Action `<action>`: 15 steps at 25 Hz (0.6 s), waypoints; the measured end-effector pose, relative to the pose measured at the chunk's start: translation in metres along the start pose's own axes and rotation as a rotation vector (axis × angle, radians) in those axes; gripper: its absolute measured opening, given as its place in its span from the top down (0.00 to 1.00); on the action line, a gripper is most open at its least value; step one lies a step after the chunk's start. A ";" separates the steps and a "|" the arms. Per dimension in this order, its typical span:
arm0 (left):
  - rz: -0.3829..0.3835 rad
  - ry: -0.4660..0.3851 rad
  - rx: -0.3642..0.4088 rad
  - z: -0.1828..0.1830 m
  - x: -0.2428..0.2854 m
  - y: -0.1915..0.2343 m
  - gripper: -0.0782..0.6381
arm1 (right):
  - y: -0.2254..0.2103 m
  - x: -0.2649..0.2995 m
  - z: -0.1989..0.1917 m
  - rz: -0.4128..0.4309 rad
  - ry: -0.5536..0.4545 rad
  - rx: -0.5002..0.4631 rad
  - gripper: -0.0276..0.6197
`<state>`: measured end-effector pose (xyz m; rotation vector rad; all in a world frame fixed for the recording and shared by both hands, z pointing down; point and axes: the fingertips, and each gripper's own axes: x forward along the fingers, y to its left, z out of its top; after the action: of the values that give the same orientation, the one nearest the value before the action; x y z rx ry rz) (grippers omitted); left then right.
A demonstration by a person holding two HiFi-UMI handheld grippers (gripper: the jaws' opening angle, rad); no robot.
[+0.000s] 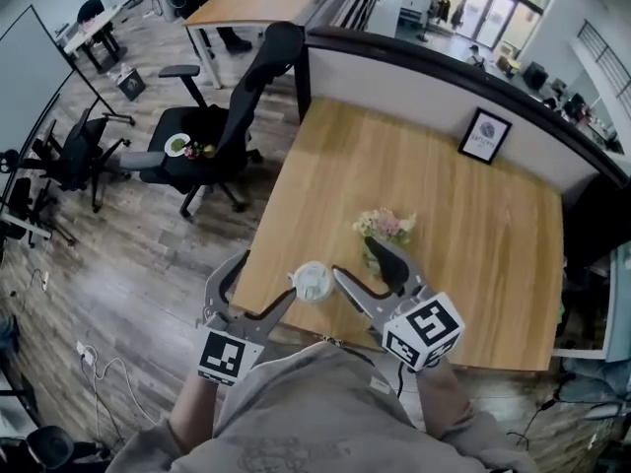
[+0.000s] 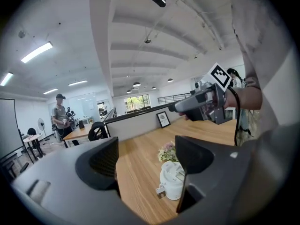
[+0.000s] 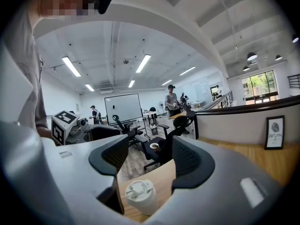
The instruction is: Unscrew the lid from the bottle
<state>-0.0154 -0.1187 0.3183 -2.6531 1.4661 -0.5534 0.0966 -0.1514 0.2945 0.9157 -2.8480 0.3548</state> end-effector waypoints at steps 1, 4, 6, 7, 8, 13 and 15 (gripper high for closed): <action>0.015 0.004 -0.006 -0.002 0.000 0.002 0.36 | -0.002 0.005 -0.001 0.019 0.006 -0.003 0.53; 0.049 0.020 -0.038 -0.012 0.002 0.005 0.36 | -0.006 0.017 -0.007 0.060 0.026 -0.015 0.53; 0.049 0.026 -0.055 -0.017 0.003 0.004 0.36 | -0.009 0.021 -0.010 0.075 0.036 -0.011 0.53; 0.042 0.027 -0.058 -0.019 0.004 0.004 0.36 | -0.010 0.022 -0.012 0.081 0.041 -0.006 0.53; 0.032 0.028 -0.057 -0.020 0.006 0.004 0.36 | -0.011 0.023 -0.013 0.086 0.044 0.000 0.53; -0.024 0.071 0.028 -0.034 0.014 -0.001 0.36 | -0.009 0.027 -0.021 0.098 0.078 0.024 0.52; -0.071 0.096 0.084 -0.048 0.020 -0.011 0.36 | -0.009 0.029 -0.030 0.095 0.101 0.026 0.52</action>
<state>-0.0128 -0.1236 0.3712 -2.6559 1.3434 -0.7409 0.0798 -0.1665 0.3304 0.7460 -2.8068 0.4363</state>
